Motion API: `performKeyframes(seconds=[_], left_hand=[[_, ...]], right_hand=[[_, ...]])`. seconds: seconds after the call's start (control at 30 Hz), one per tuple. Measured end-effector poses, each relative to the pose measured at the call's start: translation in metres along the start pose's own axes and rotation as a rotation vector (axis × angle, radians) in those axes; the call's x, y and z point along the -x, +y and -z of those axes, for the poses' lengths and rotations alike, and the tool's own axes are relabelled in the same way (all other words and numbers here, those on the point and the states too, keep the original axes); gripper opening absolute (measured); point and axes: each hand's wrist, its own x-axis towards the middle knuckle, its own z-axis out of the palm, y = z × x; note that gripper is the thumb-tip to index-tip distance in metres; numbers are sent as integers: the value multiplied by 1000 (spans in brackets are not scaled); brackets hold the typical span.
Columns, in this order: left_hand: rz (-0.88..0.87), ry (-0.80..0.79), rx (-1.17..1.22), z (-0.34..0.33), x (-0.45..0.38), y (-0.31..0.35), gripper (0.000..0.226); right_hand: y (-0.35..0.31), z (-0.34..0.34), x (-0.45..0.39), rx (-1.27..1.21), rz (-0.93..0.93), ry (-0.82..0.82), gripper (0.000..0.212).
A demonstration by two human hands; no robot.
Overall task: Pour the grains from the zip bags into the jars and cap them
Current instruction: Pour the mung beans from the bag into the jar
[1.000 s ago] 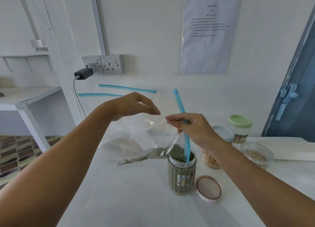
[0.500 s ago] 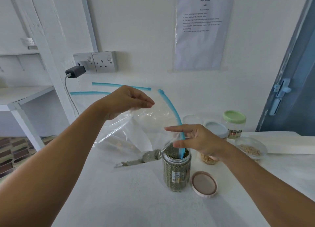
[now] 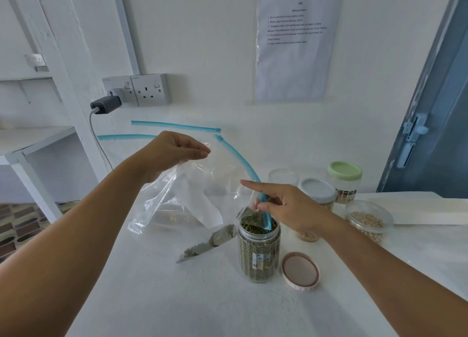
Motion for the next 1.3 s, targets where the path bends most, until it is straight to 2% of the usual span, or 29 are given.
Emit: performKeyframes(seconds=[0.87,1.17,1.3], left_hand=[[52,67,-51,12,12,-30,13],[64,76,-77,10,12,-31,11],[75,76,-83,10,12,-34,12]], right_hand=[[-19,5,-18,42,-1,-150,59],[-16,4,-17,12,-6,-135,58],[-16,4,-13,21,-23,-202,71]])
